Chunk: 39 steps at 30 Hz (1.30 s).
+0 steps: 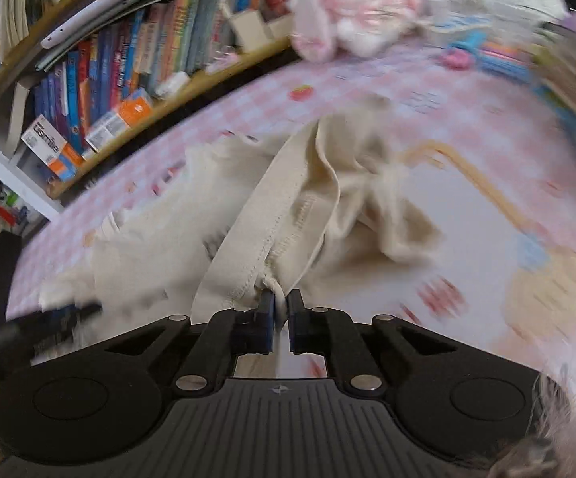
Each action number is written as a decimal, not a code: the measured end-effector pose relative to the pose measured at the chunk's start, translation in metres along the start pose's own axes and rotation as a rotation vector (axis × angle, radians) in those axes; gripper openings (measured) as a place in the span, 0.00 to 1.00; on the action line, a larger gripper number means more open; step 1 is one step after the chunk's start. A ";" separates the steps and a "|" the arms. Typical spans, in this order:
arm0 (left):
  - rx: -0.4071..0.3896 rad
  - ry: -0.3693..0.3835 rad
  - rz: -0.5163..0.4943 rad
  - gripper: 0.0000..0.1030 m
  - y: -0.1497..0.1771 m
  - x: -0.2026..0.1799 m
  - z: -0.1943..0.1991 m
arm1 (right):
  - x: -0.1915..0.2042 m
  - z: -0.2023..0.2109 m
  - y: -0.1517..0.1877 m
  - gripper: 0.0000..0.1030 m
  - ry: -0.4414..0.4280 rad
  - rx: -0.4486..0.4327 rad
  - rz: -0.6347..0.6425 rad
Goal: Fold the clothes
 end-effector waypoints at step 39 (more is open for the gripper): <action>0.060 -0.120 0.019 0.62 -0.010 0.125 -0.025 | 0.040 -0.142 -0.138 0.50 0.293 -0.072 0.886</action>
Point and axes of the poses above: each gripper's, at about its wrist camera, not at the fingertips, and z roughly against the way its jaws point, x to its left, y to its underside, the point moved 9 cm from there along -z, roughly the way its jaws point, and after that the axes turned 4 degrees about -z, right-handed, at the moved point
